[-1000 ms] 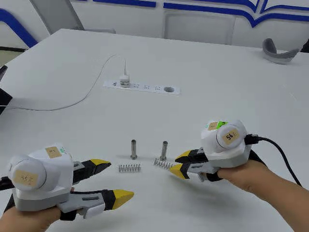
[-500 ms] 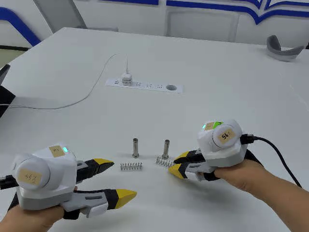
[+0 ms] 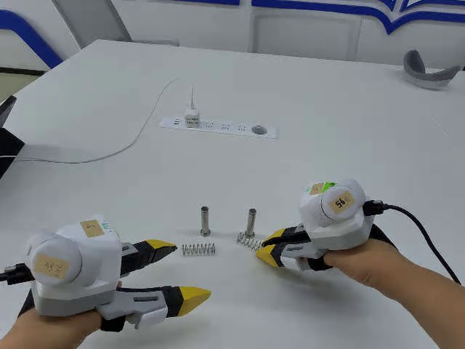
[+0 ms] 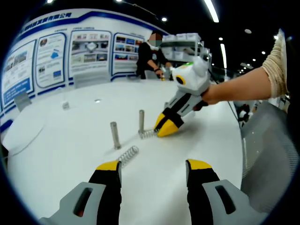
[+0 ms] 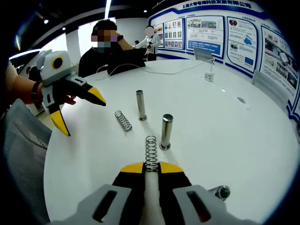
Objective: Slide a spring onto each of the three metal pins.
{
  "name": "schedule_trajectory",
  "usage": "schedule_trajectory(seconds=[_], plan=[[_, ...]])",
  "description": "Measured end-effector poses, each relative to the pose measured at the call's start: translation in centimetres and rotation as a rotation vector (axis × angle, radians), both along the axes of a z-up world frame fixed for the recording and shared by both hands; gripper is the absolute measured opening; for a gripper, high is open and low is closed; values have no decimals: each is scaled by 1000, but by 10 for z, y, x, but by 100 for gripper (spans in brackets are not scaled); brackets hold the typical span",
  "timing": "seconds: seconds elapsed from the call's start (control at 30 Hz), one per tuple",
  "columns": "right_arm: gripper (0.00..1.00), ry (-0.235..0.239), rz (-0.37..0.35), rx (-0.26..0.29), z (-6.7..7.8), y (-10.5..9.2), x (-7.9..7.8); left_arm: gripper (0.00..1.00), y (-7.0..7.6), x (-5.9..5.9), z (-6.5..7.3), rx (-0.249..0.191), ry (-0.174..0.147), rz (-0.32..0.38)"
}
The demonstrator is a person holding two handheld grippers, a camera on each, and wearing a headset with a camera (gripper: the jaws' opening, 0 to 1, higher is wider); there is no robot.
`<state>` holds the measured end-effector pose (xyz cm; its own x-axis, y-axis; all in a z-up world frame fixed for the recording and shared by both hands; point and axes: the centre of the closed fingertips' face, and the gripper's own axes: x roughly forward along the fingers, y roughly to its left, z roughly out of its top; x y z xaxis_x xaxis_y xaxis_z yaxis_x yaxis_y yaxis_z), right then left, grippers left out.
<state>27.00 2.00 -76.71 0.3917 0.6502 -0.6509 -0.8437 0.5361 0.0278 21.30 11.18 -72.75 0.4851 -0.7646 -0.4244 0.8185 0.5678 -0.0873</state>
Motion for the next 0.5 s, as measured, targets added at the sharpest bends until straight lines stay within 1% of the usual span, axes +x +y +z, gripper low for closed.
schedule_trajectory(seconds=[0.1, 0.23, 0.43, 0.5], plan=[[12, 3, 10, -3, 2, 0, -4, 56, -3, -2, -1, 0, 3, -13], [11, -4, 28, -14, 6, -2, -11, 55, -10, -5, -2, 4, 4, -35], [11, -13, 72, -29, 16, -4, -24, 54, -22, -6, 1, 5, -4, -73], [11, -19, 79, -34, 19, -6, -26, 54, -25, -6, 2, 5, -6, -84]])
